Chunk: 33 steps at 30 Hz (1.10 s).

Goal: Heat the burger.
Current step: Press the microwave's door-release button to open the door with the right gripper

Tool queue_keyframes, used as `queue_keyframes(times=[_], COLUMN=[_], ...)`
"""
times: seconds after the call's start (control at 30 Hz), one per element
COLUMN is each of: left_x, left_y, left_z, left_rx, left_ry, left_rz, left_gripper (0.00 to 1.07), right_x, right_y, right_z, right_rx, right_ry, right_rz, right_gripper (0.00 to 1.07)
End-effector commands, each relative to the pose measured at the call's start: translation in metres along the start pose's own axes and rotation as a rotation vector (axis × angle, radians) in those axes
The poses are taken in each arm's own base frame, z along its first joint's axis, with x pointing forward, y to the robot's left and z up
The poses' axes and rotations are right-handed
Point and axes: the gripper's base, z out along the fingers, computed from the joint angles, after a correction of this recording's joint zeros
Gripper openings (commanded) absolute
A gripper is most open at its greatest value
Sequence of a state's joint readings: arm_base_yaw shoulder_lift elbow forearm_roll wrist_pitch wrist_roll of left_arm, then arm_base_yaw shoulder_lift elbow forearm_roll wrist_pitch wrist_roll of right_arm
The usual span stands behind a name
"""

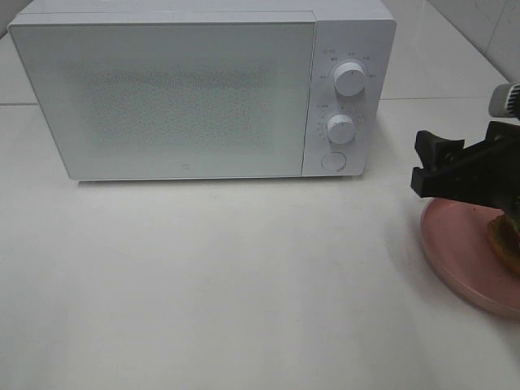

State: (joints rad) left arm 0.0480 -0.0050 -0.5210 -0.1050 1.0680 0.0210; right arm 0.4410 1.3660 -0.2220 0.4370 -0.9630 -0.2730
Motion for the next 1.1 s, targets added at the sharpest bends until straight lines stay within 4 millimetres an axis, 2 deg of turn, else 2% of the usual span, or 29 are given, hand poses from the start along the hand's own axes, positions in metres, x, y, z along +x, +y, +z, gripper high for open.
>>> queue_keyframes(times=[0.03, 0.47, 0.87, 1.1], left_x=[0.002, 0.002, 0.002, 0.002], left_y=[-0.001, -0.001, -0.001, -0.001], left_z=[-0.003, -0.003, -0.003, -0.003], left_rx=[0.006, 0.006, 0.006, 0.006], left_ry=[-0.017, -0.017, -0.017, -0.017], left_rz=[-0.006, -0.006, -0.006, -0.006], left_gripper=[0.97, 0.97, 0.97, 0.97], right_x=[0.004, 0.017, 0.023, 0.027], right_y=[0.011, 0.045, 0.073, 0.083], right_z=[0.0, 0.0, 0.035, 0.048], right_rx=[0.005, 0.018, 0.025, 0.013], right_ry=[-0.013, 0.001, 0.034, 0.067], right_rz=[-0.012, -0.006, -0.01, -0.004], right_gripper=[0.75, 0.75, 0.75, 0.75])
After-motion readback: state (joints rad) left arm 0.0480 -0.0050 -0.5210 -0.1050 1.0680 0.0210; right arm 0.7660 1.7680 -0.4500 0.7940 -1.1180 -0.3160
